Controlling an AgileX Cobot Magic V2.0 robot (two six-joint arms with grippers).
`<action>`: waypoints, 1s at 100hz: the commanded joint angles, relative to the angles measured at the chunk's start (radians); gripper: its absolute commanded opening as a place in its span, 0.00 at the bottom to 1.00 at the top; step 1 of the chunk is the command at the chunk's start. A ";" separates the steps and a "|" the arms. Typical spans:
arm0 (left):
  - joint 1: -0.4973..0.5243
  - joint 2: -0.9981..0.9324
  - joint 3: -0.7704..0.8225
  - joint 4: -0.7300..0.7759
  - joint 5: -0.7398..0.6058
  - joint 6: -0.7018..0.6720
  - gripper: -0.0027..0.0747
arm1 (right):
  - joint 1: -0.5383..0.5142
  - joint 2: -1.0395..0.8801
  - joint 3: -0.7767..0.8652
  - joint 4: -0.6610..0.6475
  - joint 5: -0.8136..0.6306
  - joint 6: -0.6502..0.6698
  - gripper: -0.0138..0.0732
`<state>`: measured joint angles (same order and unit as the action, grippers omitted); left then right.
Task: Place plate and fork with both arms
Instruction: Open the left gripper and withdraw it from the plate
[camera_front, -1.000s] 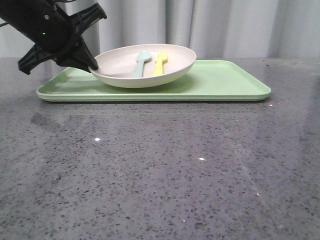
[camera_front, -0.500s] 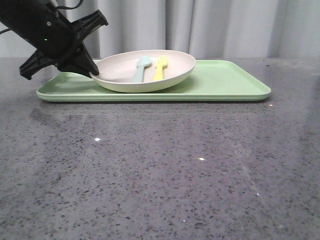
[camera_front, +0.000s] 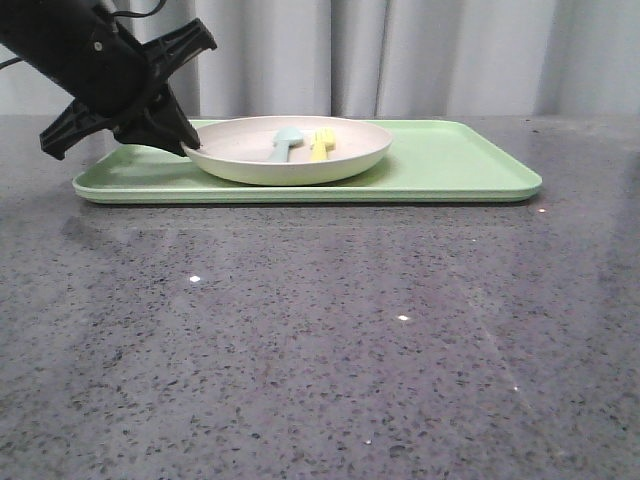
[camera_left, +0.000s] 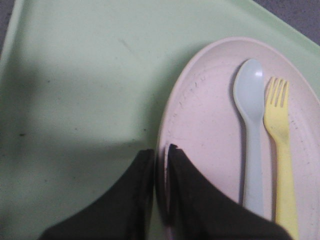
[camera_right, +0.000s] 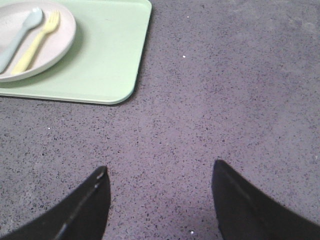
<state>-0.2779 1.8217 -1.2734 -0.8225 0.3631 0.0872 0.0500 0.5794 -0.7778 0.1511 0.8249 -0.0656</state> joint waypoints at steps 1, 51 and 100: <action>-0.007 -0.051 -0.029 -0.026 -0.024 -0.011 0.26 | -0.005 0.011 -0.035 0.003 -0.063 -0.004 0.68; -0.005 -0.066 -0.031 -0.031 -0.017 -0.011 0.58 | -0.005 0.011 -0.035 0.003 -0.062 -0.004 0.68; 0.124 -0.286 -0.031 0.218 0.108 -0.011 0.58 | -0.005 0.011 -0.035 0.003 -0.062 -0.004 0.68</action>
<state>-0.1891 1.6260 -1.2734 -0.6558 0.4555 0.0872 0.0500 0.5794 -0.7778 0.1511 0.8249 -0.0656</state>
